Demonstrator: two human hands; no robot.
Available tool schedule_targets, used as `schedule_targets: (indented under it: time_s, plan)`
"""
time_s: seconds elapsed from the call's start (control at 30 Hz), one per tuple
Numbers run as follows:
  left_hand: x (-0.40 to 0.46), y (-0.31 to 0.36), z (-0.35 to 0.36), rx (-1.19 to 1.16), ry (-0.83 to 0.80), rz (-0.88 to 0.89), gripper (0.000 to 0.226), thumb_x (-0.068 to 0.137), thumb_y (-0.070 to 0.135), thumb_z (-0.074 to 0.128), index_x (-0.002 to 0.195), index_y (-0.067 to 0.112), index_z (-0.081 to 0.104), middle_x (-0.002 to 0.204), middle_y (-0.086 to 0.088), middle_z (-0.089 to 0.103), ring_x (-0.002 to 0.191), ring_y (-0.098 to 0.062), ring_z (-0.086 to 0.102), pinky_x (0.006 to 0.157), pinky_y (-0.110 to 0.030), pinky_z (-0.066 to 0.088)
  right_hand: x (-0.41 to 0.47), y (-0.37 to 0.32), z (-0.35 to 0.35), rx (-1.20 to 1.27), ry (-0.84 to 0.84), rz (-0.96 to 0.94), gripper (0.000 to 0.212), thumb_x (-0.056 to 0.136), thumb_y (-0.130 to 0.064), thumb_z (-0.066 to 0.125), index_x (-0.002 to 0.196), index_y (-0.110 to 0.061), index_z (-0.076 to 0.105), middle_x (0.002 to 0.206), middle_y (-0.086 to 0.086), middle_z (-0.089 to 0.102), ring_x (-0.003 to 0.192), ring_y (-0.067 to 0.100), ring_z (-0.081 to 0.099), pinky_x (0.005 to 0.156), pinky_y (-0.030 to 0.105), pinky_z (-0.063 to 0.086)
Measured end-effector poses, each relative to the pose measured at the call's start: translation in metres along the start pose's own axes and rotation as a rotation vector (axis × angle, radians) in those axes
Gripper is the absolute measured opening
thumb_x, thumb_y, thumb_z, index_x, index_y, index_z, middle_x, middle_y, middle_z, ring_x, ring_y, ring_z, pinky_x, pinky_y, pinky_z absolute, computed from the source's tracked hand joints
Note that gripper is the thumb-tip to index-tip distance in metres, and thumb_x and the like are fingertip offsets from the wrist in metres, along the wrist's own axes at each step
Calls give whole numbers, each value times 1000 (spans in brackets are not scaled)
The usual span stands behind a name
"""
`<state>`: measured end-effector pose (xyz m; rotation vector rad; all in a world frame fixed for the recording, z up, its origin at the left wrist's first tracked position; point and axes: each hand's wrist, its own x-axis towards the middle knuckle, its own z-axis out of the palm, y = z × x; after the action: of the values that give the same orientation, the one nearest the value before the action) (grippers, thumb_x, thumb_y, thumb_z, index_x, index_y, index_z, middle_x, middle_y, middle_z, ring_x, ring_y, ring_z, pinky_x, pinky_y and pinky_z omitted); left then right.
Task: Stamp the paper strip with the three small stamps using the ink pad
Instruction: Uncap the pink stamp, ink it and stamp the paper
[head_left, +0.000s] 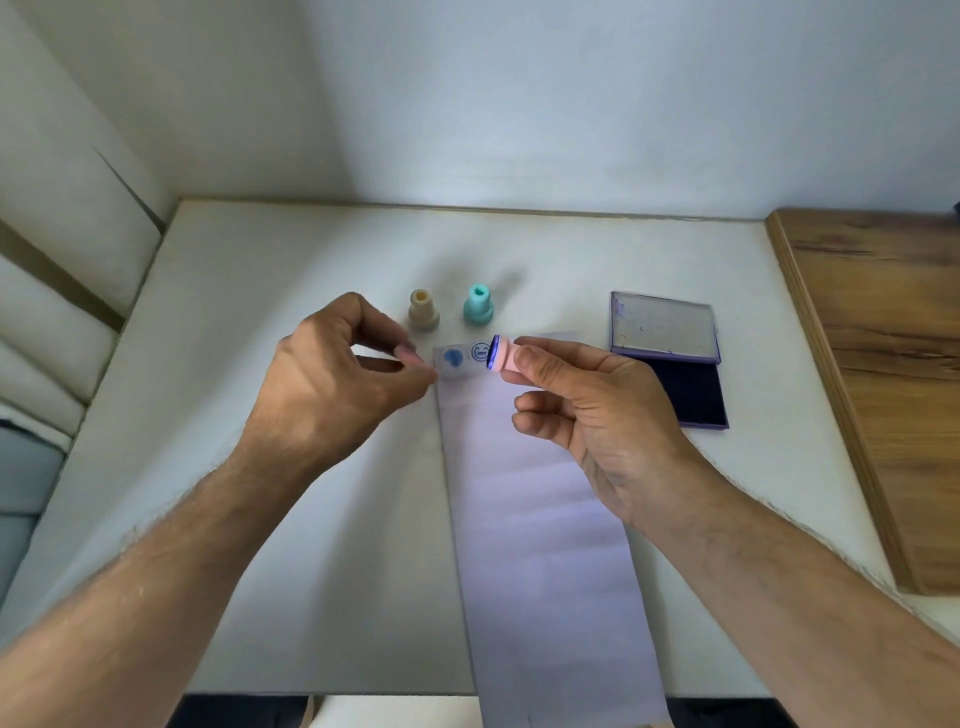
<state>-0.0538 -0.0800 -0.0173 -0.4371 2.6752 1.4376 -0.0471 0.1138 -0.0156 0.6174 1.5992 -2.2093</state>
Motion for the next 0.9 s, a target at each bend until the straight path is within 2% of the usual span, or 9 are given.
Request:
schedule_targets:
  time_s: [0.13, 0.23, 0.33, 0.47, 0.53, 0.63, 0.7, 0.8, 0.9]
  plan:
    - [-4, -5, 1, 233, -35, 55, 11, 74, 27, 72, 78, 27, 62, 70, 18, 72, 66, 6, 65, 46, -9, 40, 1, 1, 1, -9, -2, -5, 17, 83, -9, 73, 98, 0, 75, 87, 14, 72, 55, 15, 59, 56, 24, 56]
    - [-3, -13, -1, 364, -53, 94, 13, 77, 34, 71, 86, 37, 63, 82, 23, 69, 79, 2, 61, 62, -20, 47, 0, 1, 1, 4, 1, -6, 17, 83, -8, 73, 98, 1, 74, 86, 14, 72, 55, 15, 59, 55, 24, 56]
    - [-4, -20, -3, 462, -24, 156, 25, 82, 43, 65, 107, 48, 64, 92, 22, 67, 92, -8, 59, 75, -28, 51, -1, 2, 2, 12, -4, -5, 17, 83, -8, 73, 98, 0, 74, 85, 14, 72, 55, 15, 59, 55, 24, 55]
    - [-6, -22, -3, 568, 4, 155, 22, 84, 51, 61, 106, 53, 63, 92, 8, 58, 89, -15, 60, 73, -30, 51, -2, 3, 5, 35, -30, 26, 22, 79, -6, 76, 101, -1, 74, 84, 11, 70, 55, 14, 59, 55, 23, 55]
    - [-8, -22, -2, 575, 10, 191, 20, 86, 46, 63, 105, 49, 66, 86, 11, 54, 91, -14, 57, 73, -30, 50, -2, 3, 6, 85, -66, 56, 22, 83, -2, 72, 104, -2, 73, 80, 8, 68, 53, 13, 58, 55, 23, 55]
    - [-6, -23, -2, 545, -5, 258, 17, 86, 36, 67, 102, 40, 69, 97, 15, 65, 100, -14, 50, 78, -32, 48, -4, 4, 8, 170, -145, 105, 21, 90, 3, 61, 106, -5, 71, 71, 1, 69, 51, 11, 58, 52, 21, 53]
    - [-2, -25, -3, 533, -19, 263, 18, 83, 34, 70, 101, 40, 70, 95, 13, 63, 95, -14, 52, 77, -32, 48, -6, 4, 9, 197, -189, 126, 22, 90, 4, 58, 103, -9, 71, 69, -1, 68, 51, 10, 57, 51, 20, 53]
    - [1, -26, -2, 533, -48, 243, 20, 82, 32, 72, 101, 39, 70, 90, 13, 58, 84, -10, 53, 71, -26, 42, -9, 3, 10, 216, -244, 139, 23, 81, 2, 62, 96, -12, 71, 66, -2, 66, 51, 11, 56, 49, 20, 51]
    - [2, -25, -1, 520, -59, 213, 20, 83, 34, 71, 102, 39, 69, 90, 13, 58, 84, -11, 57, 71, -26, 43, -11, 3, 10, 246, -294, 143, 27, 68, -2, 63, 91, -14, 70, 65, -2, 65, 50, 12, 56, 47, 21, 50]
